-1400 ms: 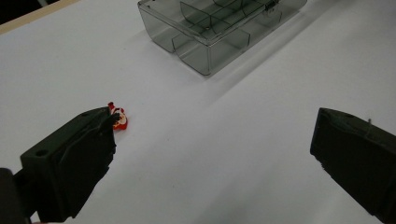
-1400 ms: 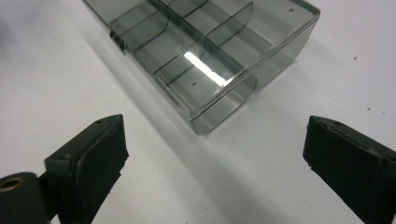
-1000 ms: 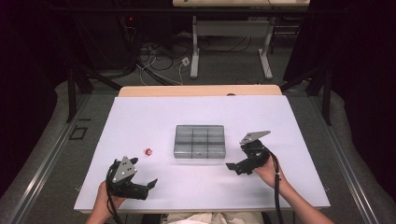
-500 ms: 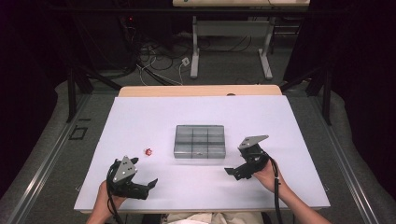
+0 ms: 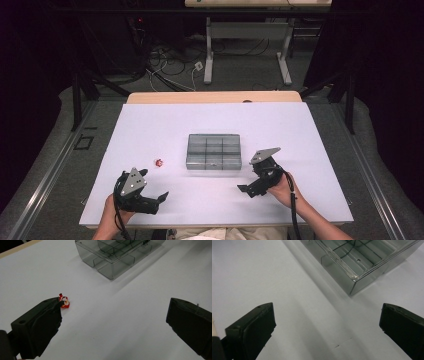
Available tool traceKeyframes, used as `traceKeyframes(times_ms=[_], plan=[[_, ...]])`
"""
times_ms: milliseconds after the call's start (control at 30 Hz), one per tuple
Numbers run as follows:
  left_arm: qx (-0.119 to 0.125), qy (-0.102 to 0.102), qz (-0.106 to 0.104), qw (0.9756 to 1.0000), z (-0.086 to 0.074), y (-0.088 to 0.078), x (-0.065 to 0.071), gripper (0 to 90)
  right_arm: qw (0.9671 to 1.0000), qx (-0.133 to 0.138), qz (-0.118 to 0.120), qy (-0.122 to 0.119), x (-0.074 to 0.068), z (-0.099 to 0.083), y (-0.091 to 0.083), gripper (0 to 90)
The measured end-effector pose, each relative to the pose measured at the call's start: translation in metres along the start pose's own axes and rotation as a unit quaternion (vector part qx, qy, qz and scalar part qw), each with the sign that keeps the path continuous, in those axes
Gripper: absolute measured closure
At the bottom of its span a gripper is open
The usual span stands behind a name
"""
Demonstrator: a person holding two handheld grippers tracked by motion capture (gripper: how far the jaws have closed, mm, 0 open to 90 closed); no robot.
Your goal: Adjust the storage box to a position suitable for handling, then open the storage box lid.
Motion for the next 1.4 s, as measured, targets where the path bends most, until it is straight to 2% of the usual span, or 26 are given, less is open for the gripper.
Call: traceKeyframes(times_ms=[100, 367, 533, 633, 900, 1033, 1400], plan=[[0.000, 0.000, 0.001, 1.0000, 0.000, 0.000, 0.000, 0.1, 0.9999, -0.011, 0.007, -0.006, -0.002, -0.002, 0.002, 0.0], [-0.001, -0.003, -0.003, 1.0000, 0.000, 0.000, 0.000, 0.2, 0.9997, -0.014, 0.009, -0.015, -0.005, -0.003, 0.005, 0.0], [-0.001, -0.003, -0.004, 1.0000, 0.000, 0.000, 0.001, 0.1, 0.9993, -0.027, 0.019, -0.016, -0.008, -0.004, 0.007, 0.0], [0.001, -0.002, -0.001, 1.0000, 0.000, 0.000, 0.001, 0.1, 0.9991, -0.027, 0.024, -0.023, -0.010, -0.004, 0.007, 0.0], [0.001, -0.002, -0.002, 1.0000, 0.000, 0.000, 0.000, 0.2, 0.9988, -0.033, 0.030, -0.019, -0.013, -0.004, 0.009, 0.0], [0.000, -0.001, -0.002, 1.0000, 0.000, 0.000, 0.000, 0.2, 0.9984, -0.036, 0.034, -0.025, -0.016, -0.005, 0.011, 0.0], [-0.002, -0.003, -0.004, 1.0000, 0.000, 0.000, 0.001, 0.1, 0.9980, -0.031, 0.042, -0.036, -0.022, -0.002, 0.012, 0.0]])
Point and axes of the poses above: each handheld gripper's, and its own axes: y roughly forward along the jaws, z roughly out of its top, x roughly to its right, the point moved 5 cm from there along y, roughly forward along the jaws, and after that the axes turned 10 degrees about y, right-handed, at the moved point
